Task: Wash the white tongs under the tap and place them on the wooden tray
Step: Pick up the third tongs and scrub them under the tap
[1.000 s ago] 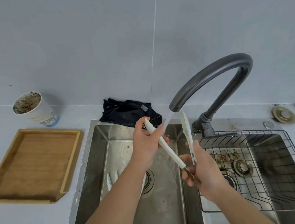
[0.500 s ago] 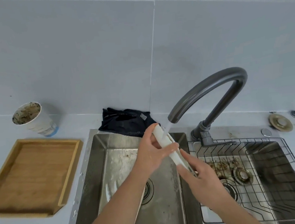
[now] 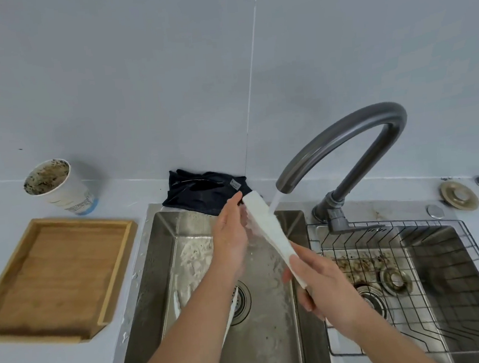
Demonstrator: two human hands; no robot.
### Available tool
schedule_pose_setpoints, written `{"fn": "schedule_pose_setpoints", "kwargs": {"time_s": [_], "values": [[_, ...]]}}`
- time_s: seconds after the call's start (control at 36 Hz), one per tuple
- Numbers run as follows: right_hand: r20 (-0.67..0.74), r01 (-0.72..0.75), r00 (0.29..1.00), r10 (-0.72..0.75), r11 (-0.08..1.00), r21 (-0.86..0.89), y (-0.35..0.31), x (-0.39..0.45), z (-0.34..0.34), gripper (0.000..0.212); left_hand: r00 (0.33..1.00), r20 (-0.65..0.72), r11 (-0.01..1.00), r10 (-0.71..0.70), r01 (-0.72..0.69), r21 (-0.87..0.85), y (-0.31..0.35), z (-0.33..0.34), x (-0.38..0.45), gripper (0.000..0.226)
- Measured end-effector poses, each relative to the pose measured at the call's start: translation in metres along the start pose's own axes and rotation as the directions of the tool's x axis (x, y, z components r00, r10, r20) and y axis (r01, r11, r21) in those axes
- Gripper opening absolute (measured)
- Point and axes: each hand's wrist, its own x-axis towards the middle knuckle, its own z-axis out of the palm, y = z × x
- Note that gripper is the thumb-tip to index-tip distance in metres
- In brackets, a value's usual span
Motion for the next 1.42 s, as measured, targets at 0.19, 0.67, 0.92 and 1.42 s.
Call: {"fn": "schedule_pose_setpoints", "kwargs": {"time_s": [0.19, 0.67, 0.92, 1.42], "values": [[0.099, -0.17, 0.983, 0.157, 0.977, 0.132, -0.003, 0.014, -0.001, 0.057, 0.996, 0.062, 0.994, -0.061, 0.066, -0.09, -0.014, 0.001, -0.01, 0.034], [-0.025, -0.053, 0.998, 0.052, 0.997, -0.047, -0.025, 0.032, 0.017, 0.057, 0.98, -0.055, 0.942, 0.193, -0.17, 0.289, -0.009, 0.01, -0.004, 0.033], [-0.035, -0.055, 0.998, 0.054, 0.998, -0.033, -0.014, 0.017, 0.014, 0.058, 0.992, -0.082, 0.937, 0.095, -0.061, 0.345, -0.024, 0.023, 0.014, 0.027], [-0.025, -0.136, 0.988, 0.152, 0.941, 0.31, 0.011, 0.003, 0.001, 0.046, 1.0, -0.006, 0.958, -0.02, 0.021, 0.287, -0.007, 0.015, -0.005, 0.036]]}}
